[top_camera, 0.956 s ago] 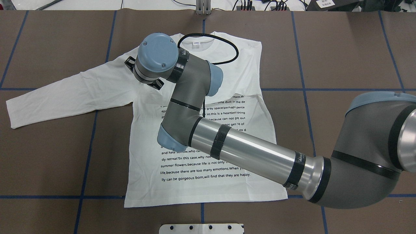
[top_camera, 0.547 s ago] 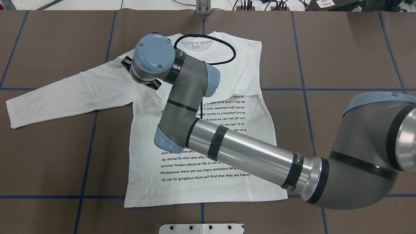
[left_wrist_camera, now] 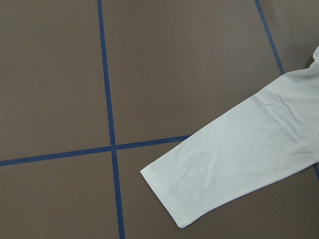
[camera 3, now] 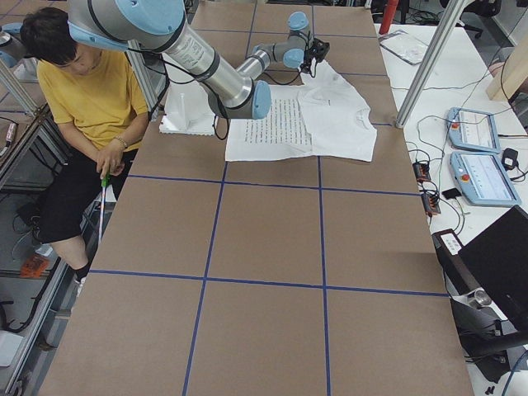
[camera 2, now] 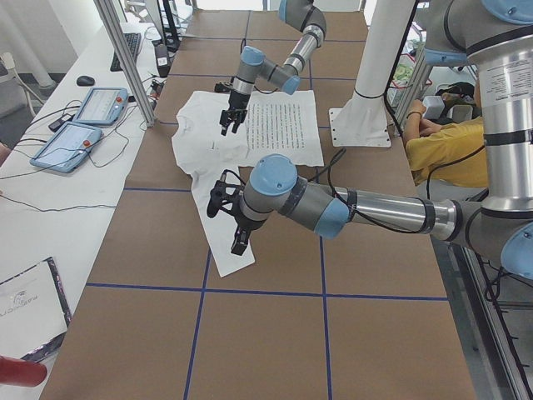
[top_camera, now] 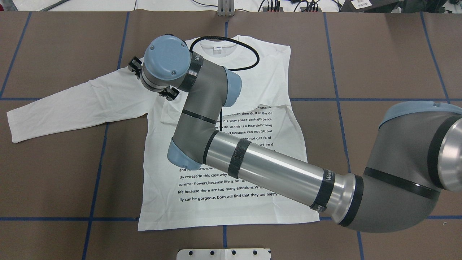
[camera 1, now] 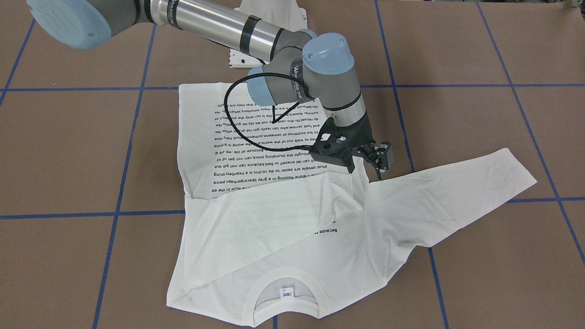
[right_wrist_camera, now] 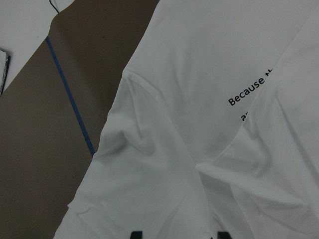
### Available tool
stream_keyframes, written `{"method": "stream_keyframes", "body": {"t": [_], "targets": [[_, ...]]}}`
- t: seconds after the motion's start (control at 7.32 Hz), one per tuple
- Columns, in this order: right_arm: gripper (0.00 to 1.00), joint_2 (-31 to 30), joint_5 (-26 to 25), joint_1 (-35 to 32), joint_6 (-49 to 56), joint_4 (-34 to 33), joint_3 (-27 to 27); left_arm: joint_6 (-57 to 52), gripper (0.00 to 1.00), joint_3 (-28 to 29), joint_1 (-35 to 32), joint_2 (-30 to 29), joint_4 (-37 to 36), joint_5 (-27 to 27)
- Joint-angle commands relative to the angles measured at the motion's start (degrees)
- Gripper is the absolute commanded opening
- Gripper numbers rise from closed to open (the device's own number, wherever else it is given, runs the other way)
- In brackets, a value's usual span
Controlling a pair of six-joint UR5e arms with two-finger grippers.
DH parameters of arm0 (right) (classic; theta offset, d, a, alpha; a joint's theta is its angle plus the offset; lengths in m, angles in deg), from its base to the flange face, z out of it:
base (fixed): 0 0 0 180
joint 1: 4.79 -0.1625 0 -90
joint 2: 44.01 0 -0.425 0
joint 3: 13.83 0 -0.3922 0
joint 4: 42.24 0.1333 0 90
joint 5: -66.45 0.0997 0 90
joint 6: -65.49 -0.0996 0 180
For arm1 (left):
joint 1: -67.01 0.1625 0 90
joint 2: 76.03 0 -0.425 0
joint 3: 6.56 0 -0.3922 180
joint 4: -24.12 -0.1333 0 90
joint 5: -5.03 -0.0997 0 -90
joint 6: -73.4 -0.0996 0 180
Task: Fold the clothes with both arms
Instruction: 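Carry the grasped sleeve with the right gripper across the chest toward the collar, then open the right gripper and lift it away from the folded sleeve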
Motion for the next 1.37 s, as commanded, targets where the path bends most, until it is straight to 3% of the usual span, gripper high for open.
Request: {"method": "stream_keyframes", "body": {"t": [0.0,0.14,0.27,0.55,0.68,0.96,1.23], "targets": [[0.98,-0.6,0.2,-0.9,-3.2,-1.7,2.9,1.6,1.00,1.3,0.6,-0.4,0.3,-0.3],[0.99,-4.0,1.3,-2.3,-3.3,-9.8,9.8,4.6,1.00,3.4,1.6,-0.8,0.3,0.1],[0.99,-10.8,3.0,-3.9,-3.1,-13.8,18.6,6.2,1.00,6.4,4.3,-2.7,0.6,0.1],[0.99,-26.5,10.3,-9.7,-1.3,-13.8,33.1,11.7,0.99,13.2,9.8,-9.1,0.7,0.1],[0.99,-32.6,13.6,-13.0,0.7,-14.0,37.6,14.1,0.99,16.5,14.3,-9.7,5.3,-0.3],[0.99,-40.8,18.3,-18.2,5.4,-14.0,43.1,18.4,0.96,27.9,17.5,-13.0,17.2,-0.1],[0.99,-46.2,18.5,-19.1,6.7,-14.0,46.7,20.3,0.96,35.4,18.4,-17.2,20.9,-0.5]]}}
